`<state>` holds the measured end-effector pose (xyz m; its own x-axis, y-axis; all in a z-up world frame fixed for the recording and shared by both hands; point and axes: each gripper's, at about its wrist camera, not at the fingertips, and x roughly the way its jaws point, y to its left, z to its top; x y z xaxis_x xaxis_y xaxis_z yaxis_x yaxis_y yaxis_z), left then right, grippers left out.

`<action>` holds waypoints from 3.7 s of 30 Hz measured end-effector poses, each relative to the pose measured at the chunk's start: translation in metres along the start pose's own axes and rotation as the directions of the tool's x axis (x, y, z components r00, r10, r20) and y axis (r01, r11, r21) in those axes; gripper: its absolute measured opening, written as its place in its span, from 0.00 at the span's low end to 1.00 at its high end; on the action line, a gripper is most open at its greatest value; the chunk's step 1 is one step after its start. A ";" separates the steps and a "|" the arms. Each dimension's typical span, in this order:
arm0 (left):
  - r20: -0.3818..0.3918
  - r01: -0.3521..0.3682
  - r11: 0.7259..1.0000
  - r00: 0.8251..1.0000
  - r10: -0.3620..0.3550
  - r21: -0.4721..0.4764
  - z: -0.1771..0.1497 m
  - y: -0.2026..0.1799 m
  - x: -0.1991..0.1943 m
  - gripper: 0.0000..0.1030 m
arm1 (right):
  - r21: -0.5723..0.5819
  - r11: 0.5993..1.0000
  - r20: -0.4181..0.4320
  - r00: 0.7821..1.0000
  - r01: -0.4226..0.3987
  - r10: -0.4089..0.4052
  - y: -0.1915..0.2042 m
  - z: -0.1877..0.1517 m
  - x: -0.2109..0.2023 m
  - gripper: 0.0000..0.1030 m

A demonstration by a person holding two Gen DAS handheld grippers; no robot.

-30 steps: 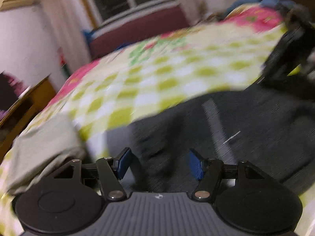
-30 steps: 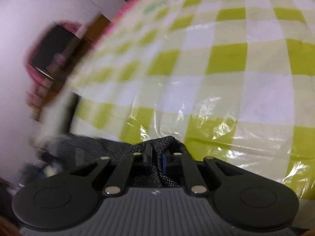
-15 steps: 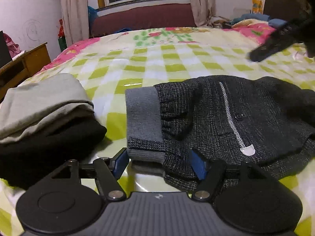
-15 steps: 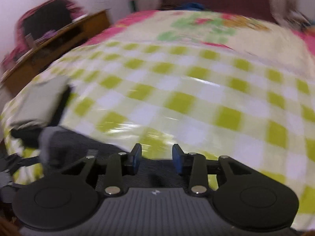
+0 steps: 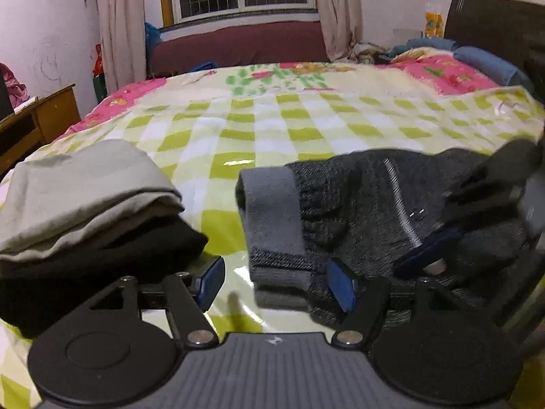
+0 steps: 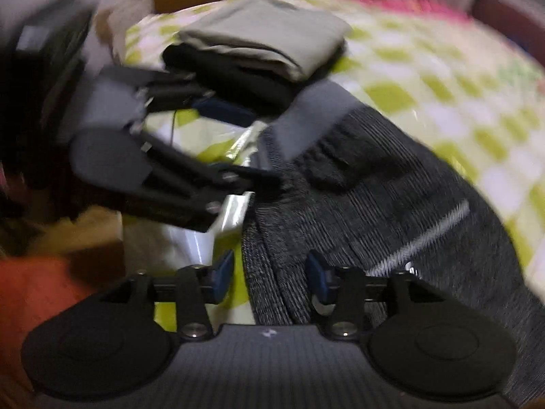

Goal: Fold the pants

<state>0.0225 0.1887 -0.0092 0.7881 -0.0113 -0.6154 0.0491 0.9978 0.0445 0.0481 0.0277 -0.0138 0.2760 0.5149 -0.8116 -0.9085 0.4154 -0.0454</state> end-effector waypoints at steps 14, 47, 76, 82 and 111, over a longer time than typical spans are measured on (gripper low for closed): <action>-0.095 -0.027 0.999 0.995 0.030 0.032 -0.003 0.012 0.020 0.70 | 0.193 0.965 0.086 0.977 0.178 -0.197 0.034 0.001 0.025 0.40; -0.114 0.336 0.792 0.939 -0.325 0.509 0.066 -0.347 0.034 0.71 | 0.957 -0.177 -0.279 0.554 0.231 -0.784 -0.129 -0.438 -0.307 0.47; -0.188 0.374 0.692 0.925 -0.332 0.618 0.057 -0.423 0.067 0.71 | 0.951 -0.281 -0.308 0.495 0.131 -0.812 -0.171 -0.485 -0.346 0.08; -0.178 0.367 0.698 0.927 -0.331 0.615 0.058 -0.419 0.066 0.71 | 0.944 -0.302 -0.323 0.554 0.132 -0.767 -0.177 -0.496 -0.345 0.13; -0.145 0.351 0.701 0.930 -0.337 0.620 0.045 -0.415 0.069 0.73 | 0.971 -0.230 -0.138 0.646 -0.060 -0.751 -0.192 -0.509 -0.335 0.48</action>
<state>0.0836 -0.2295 -0.0345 0.6275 -0.3377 -0.7016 0.6917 0.6554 0.3032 -0.0300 -0.6063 -0.0295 0.8174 -0.0826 -0.5701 0.4968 0.6021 0.6250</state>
